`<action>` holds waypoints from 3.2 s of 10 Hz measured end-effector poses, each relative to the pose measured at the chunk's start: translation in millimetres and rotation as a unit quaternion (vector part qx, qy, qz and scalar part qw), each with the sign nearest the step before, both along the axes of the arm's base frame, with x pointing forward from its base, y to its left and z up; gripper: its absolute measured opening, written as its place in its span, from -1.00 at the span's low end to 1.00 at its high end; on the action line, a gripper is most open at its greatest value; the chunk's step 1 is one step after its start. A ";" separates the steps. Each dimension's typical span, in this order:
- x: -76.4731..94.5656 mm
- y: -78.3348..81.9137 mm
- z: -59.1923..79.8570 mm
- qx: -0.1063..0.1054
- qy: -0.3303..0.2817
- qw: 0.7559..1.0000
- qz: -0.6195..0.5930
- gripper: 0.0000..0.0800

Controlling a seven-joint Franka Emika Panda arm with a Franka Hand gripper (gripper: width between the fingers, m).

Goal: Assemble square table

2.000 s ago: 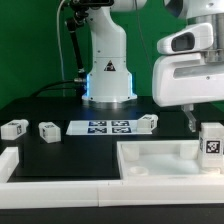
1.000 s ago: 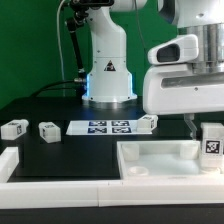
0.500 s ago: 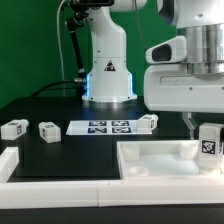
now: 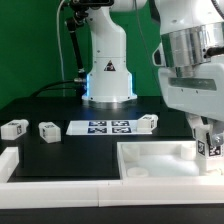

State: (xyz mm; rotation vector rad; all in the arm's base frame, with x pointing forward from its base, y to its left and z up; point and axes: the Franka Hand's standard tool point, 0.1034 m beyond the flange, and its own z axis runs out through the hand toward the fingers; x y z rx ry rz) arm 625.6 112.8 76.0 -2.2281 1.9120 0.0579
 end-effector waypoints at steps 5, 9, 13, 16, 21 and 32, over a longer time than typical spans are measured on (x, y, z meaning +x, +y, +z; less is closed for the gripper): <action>4.3 20.0 11.6 -0.076 -0.010 0.948 0.308 0.58; 4.5 12.7 9.4 -0.104 -0.033 0.846 0.521 0.62; 8.3 9.3 8.6 -0.115 -0.048 0.789 0.602 0.62; 8.3 8.9 8.5 -0.113 -0.042 0.825 0.552 -0.03; 7.2 3.4 7.2 -0.101 -0.011 0.952 0.288 -0.27; 6.3 1.6 6.9 -0.075 -0.015 0.943 0.325 0.61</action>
Offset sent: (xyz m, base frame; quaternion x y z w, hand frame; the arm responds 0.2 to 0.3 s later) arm 0.0224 0.0154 0.0121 -0.0919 0.1184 -0.4398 0.8855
